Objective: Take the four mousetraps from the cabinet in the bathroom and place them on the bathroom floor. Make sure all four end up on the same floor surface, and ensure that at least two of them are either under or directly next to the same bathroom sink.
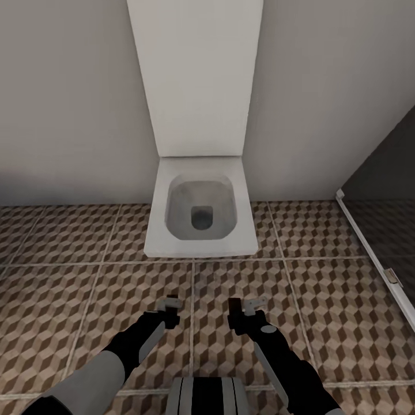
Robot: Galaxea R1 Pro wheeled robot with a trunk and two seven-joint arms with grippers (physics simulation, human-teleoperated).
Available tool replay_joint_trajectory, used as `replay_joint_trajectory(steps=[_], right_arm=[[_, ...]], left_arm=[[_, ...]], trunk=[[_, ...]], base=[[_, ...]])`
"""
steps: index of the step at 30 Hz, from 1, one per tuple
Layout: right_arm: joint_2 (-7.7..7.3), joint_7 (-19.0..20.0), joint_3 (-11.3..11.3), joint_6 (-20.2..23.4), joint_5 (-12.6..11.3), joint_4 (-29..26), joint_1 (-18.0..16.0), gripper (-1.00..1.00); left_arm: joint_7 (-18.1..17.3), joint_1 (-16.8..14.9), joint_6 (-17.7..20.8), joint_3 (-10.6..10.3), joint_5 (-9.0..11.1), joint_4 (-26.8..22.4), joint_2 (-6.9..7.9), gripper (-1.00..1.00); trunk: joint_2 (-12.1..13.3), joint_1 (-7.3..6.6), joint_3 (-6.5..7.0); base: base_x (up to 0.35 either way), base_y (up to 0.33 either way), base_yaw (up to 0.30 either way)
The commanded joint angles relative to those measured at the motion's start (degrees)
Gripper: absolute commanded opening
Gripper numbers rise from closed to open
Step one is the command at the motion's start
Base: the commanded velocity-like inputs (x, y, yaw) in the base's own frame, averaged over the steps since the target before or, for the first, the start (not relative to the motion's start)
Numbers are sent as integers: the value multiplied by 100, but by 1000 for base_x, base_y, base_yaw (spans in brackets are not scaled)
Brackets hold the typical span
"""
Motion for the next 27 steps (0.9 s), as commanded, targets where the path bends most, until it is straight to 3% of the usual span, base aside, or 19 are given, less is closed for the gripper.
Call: replay_joint_trajectory(steps=[1, 13, 19, 27], right_arm=[[-2, -47, 12, 17, -82, -7, -3, -100], [-3, -43, 16, -38, -91, -7, -3, -100], [-3, -39, 21, -881, -99, 49, -3, -100], [6, -30, 21, -1091, -100, 276, -3, -100]], left_arm=[[55, -3, 20, -41, 51, -10, 7, -100], [55, -3, 19, -41, 51, -10, 8, -100], [55, -3, 19, -41, 51, -10, 4, -100], [55, -3, 20, -41, 50, -10, 9, -100]], trunk=[[-2, -1, -4], [-2, -1, -4], [-2, -1, -4], [-2, -1, -4]], base=[[3, 0, 0], [0, 0, 0], [0, 0, 0], [0, 0, 0]])
